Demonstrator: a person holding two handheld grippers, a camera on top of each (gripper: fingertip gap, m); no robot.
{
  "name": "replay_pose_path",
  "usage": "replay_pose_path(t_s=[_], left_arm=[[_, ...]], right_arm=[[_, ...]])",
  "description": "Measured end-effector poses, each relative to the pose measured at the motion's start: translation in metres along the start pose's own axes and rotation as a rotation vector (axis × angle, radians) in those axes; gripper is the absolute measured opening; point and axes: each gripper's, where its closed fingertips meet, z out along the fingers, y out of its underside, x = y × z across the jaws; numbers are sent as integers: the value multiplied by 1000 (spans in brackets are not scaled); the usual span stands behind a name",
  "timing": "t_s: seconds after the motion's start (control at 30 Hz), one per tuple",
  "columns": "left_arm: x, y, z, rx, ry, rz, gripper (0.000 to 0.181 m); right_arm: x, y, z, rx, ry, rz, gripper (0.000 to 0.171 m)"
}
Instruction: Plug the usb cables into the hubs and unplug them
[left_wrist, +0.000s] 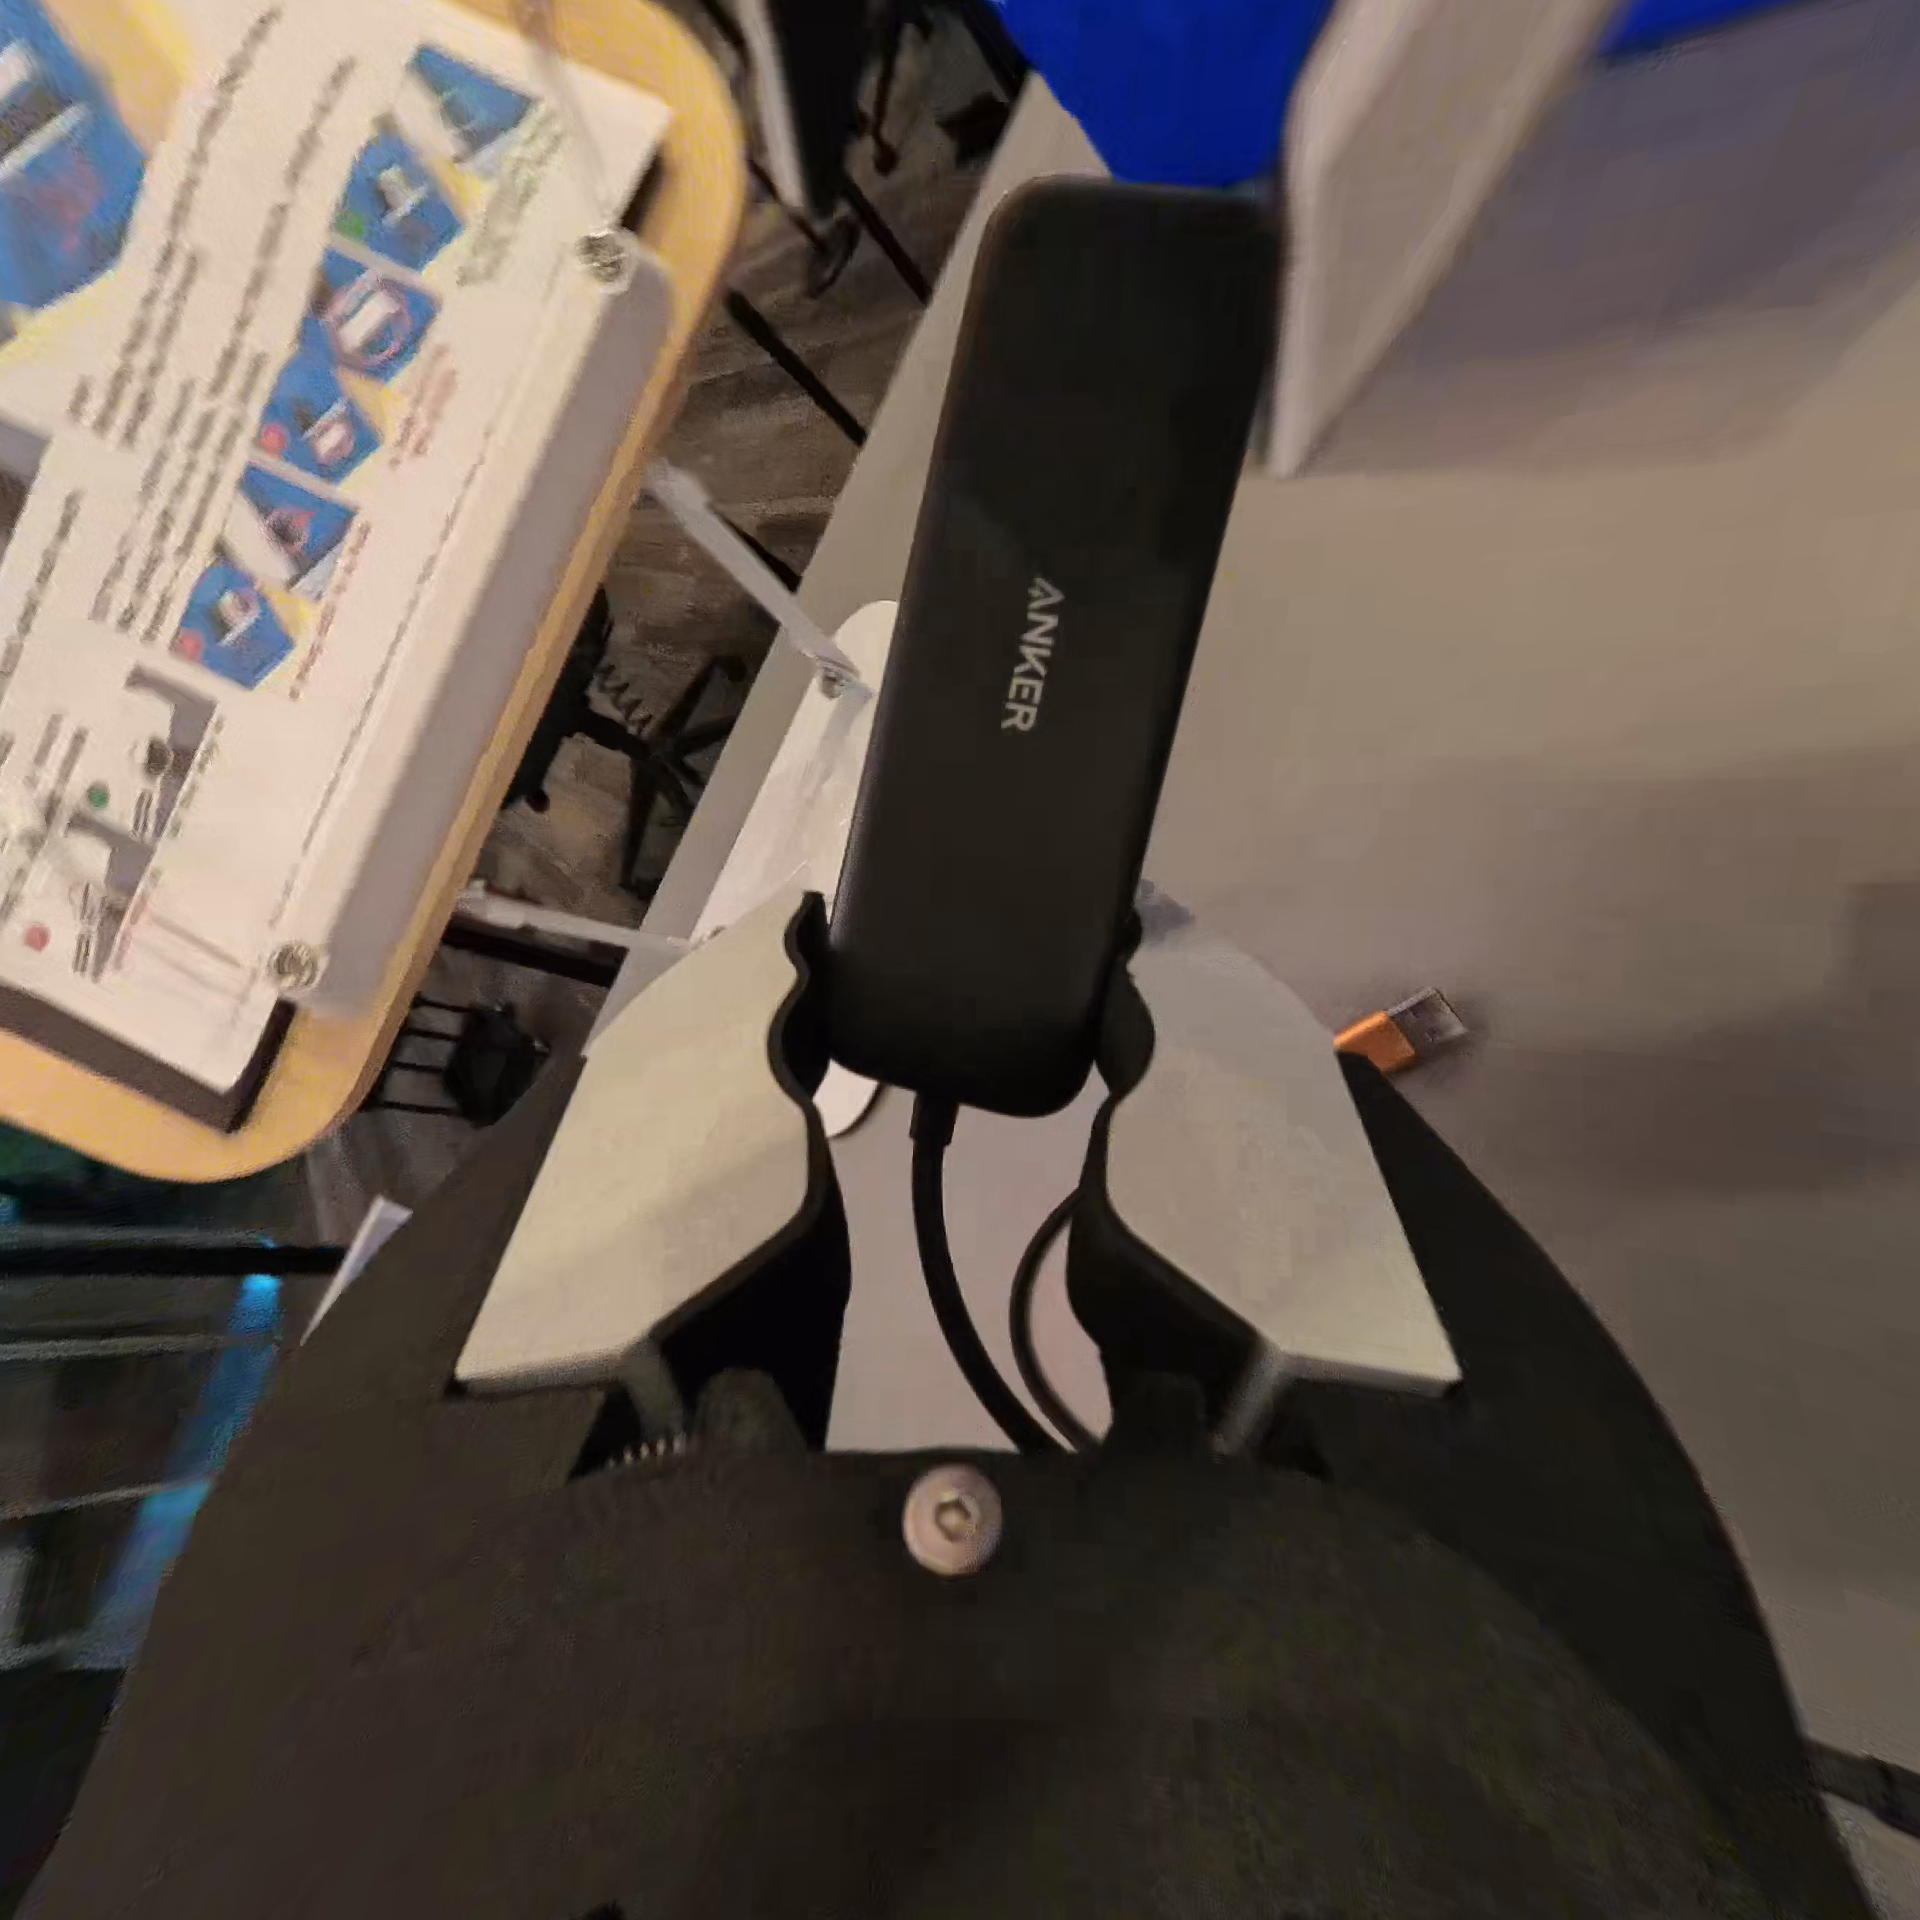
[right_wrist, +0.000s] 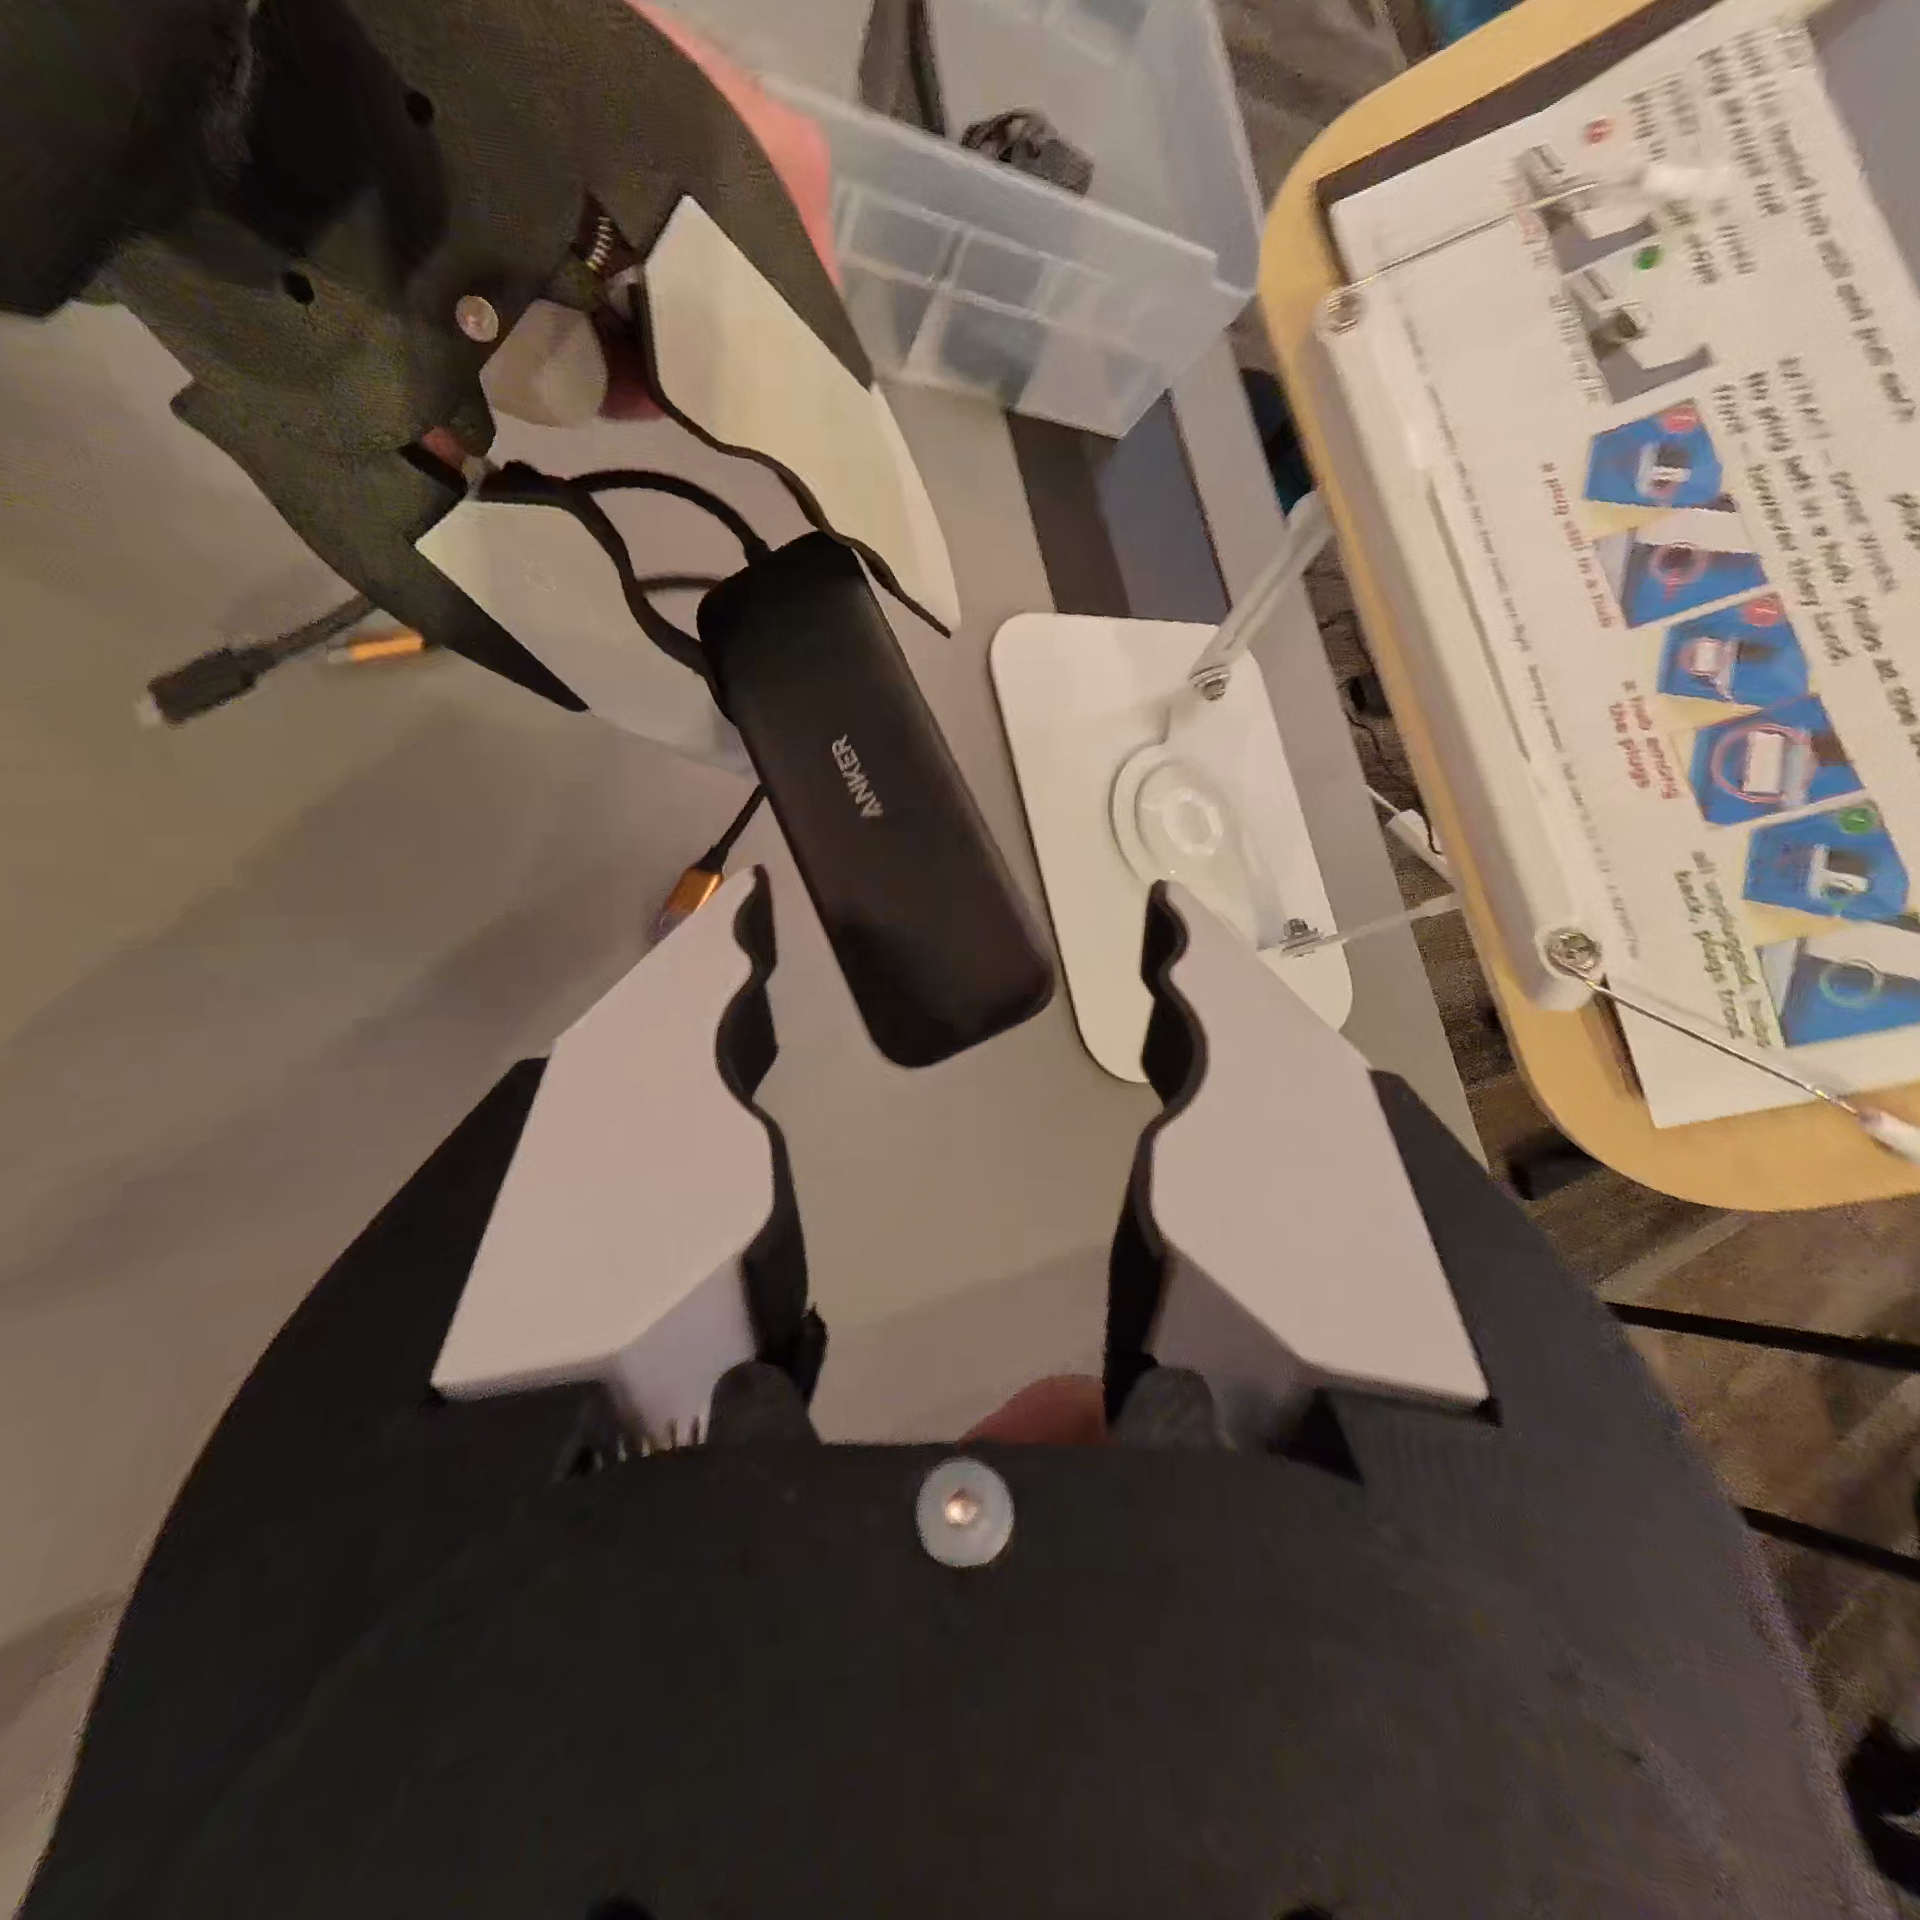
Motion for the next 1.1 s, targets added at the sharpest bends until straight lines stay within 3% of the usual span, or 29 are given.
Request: replay_pose_path(t_s=[0.13,0.23,0.33,0.4,0.47,0.53,0.6,0.73,0.8,0.97,1.03,1.1], left_arm=[[-30,2,-6,33,-98,-110,50],[-44,-2,-10,99,-148,-186,50],[-49,-8,-14,134,-220,-122,50],[-46,-14,-15,157,-233,-97,50],[-42,-17,-15,169,-239,-72,50],[-42,-17,-15,179,-241,-68,50],[-33,-21,-16,199,-172,-22,49],[9,-30,-33,211,214,-11,61],[14,-32,-45,228,303,-24,67],[45,-38,-56,252,524,-100,43],[65,-34,-56,218,619,-95,25],[76,-34,-57,213,681,-122,20]], right_arm=[[45,-19,-12,208,107,327,69],[39,-26,-10,368,-102,552,66],[20,-31,7,418,-290,641,66],[11,-39,14,468,-358,636,49],[7,-48,13,532,-420,646,14],[5,-49,12,555,-448,647,12],[4,-45,7,554,-480,637,10],[-15,-29,-3,446,-530,516,8],[-27,-26,-8,408,-567,452,8],[-69,-19,-10,291,-690,288,9],[-78,-15,-6,243,-703,255,9],[-84,-15,-8,241,-733,237,9]])
